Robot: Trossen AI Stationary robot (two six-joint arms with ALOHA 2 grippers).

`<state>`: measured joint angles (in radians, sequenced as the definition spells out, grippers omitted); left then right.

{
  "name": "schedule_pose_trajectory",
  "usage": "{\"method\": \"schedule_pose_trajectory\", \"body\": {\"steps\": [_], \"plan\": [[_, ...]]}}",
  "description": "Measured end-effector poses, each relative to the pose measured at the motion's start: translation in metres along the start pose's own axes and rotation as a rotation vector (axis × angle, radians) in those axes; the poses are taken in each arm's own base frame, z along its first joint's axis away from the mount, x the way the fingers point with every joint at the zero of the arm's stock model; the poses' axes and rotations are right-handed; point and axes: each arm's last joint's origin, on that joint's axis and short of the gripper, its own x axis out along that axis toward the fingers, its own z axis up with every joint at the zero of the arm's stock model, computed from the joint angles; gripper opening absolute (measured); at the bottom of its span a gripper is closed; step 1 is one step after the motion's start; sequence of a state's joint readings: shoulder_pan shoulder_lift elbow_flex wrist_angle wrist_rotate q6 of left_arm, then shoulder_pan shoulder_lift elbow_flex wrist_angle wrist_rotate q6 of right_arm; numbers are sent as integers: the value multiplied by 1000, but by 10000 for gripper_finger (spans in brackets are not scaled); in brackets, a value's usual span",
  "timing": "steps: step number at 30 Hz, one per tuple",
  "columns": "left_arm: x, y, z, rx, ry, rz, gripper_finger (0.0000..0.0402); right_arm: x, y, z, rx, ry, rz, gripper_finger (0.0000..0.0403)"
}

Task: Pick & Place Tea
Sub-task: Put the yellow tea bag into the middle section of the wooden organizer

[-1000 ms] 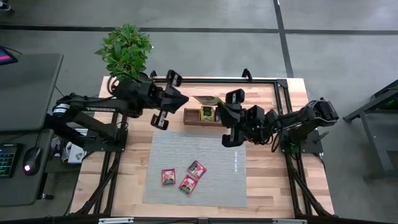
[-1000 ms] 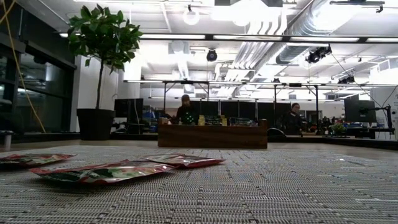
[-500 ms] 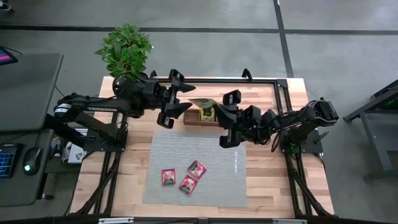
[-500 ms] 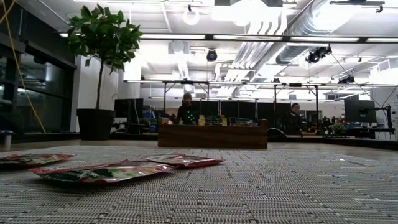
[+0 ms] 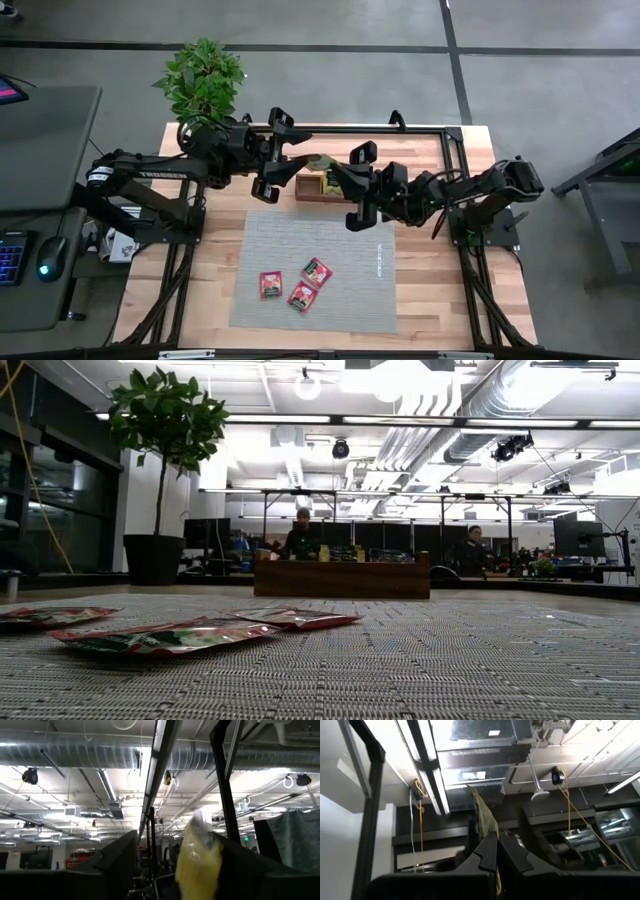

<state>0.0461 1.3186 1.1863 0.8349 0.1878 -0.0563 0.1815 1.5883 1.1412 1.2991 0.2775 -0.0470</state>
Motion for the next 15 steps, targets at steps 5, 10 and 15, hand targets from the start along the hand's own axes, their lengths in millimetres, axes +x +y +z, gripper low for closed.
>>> {"method": "schedule_pose_trajectory", "body": {"steps": [5, 10, 15], "plan": [[0, 0, -5, -10, 53, -9, 174, 1, -4, 1, -2, -11, -4, 0], [0, 0, -9, -18, 89, -8, 113, 3, -11, 2, 12, -29, 15, 0], [-1, 1, -11, -21, 115, 1, 88, 4, -16, 2, 14, -36, 19, 0]]}}
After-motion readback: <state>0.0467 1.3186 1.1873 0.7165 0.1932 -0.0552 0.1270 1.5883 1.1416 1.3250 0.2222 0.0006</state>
